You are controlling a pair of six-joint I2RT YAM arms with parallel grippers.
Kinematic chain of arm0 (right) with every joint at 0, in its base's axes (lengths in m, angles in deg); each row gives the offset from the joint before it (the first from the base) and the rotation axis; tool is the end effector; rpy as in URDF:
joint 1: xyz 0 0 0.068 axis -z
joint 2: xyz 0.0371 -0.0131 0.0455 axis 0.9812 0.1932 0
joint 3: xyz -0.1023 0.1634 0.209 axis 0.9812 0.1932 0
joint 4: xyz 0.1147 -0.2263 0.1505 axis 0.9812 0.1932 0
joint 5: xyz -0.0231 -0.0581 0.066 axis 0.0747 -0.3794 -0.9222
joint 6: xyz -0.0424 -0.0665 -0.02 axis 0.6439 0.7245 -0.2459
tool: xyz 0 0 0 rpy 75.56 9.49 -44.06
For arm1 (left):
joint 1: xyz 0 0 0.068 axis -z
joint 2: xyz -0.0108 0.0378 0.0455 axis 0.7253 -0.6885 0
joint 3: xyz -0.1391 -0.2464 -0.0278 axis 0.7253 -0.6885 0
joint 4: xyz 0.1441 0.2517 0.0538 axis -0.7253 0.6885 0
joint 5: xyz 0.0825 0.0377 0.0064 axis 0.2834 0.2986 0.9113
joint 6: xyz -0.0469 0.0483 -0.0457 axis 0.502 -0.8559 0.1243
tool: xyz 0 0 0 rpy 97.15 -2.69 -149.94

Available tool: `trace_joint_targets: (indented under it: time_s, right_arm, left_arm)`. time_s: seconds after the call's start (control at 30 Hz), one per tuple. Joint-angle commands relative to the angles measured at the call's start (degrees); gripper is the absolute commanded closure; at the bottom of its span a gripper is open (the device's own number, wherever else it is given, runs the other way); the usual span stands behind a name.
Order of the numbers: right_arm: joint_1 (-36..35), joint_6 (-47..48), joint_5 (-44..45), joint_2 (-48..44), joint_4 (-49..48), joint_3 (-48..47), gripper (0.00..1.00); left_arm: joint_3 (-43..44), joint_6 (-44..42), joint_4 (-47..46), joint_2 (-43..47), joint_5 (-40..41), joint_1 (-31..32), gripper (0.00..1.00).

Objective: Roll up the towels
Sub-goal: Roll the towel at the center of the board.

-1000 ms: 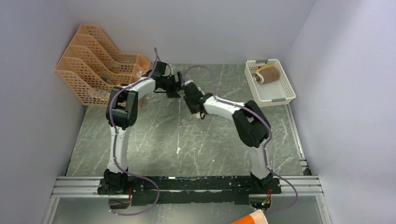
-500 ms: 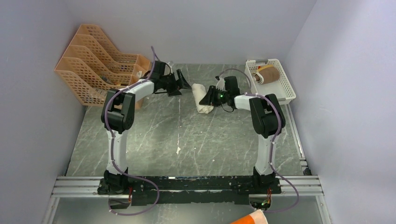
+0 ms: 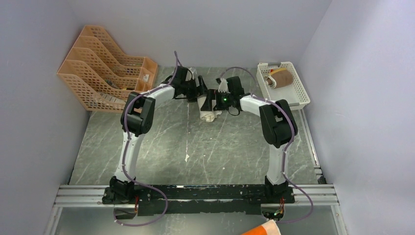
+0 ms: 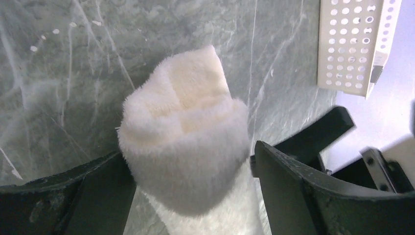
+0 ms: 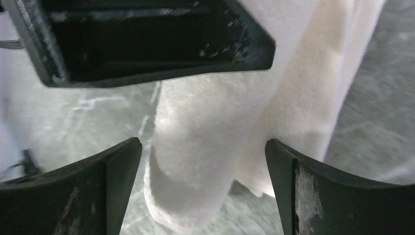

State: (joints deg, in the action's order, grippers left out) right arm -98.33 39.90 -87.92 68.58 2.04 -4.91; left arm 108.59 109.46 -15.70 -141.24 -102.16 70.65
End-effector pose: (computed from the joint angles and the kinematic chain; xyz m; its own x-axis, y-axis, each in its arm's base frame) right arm 0.4450 0.2028 0.1168 -0.8545 0.0186 -0.5191 -0.3878 0.6419 0.6614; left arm 0.5190 -0.2712 0.1110 -0.9082 -0.2050 -0.3649 0.1453 0.6633 -0.7341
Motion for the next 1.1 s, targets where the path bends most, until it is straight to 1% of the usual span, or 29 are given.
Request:
trace_joint_targets:
  time_s: [0.0,0.1,0.23,0.33,0.4,0.43,0.47,0.67,0.77,0.97,1.07]
  right_arm:
    - [-4.87,13.25,25.09,-5.71,15.27,-2.03,0.00]
    - [-9.17,15.95,37.39,-9.25,16.86,-1.16,0.00]
    - [-16.49,18.33,52.75,-11.96,14.89,0.58,0.00]
    - [-20.17,18.96,58.98,-13.14,11.46,2.22,0.00]
    - [-21.51,18.82,60.67,-12.72,10.68,1.82,0.00]
    - [-21.91,18.58,61.39,-12.07,10.90,1.10,0.00]
    - [-22.35,18.23,62.50,-11.12,11.48,0.07,0.00]
    - [-23.72,13.25,66.11,-4.92,16.21,-7.46,0.00]
    - [-23.74,9.68,65.21,-2.50,17.01,-10.68,0.00]
    - [-23.07,3.91,65.28,-0.96,13.79,-9.81,0.00]
    - [-21.10,1.79,61.12,-1.75,10.53,-7.16,0.00]
  left_arm:
    - [2.25,-1.52,2.65,-1.97,2.68,0.52,0.05]
    - [3.71,-2.22,4.12,-2.89,3.11,0.53,0.04]
    - [7.53,-3.49,7.40,-5.20,2.27,0.53,0.05]
    - [9.68,-4.54,9.91,-6.46,2.03,0.49,0.05]
    - [11.10,-5.67,11.91,-7.18,2.42,0.53,0.05]
    - [11.72,-6.10,12.84,-7.55,2.63,0.53,0.02]
    - [12.17,-6.50,13.57,-7.80,2.86,0.53,0.02]
    - [12.47,-6.66,14.87,-8.84,2.73,0.35,0.08]
    - [13.01,-6.43,15.27,-9.65,2.47,0.36,0.09]
    - [13.39,-6.62,15.93,-10.15,2.20,-0.30,0.09]
    - [13.40,-6.89,16.30,-10.26,1.89,-0.88,0.09]
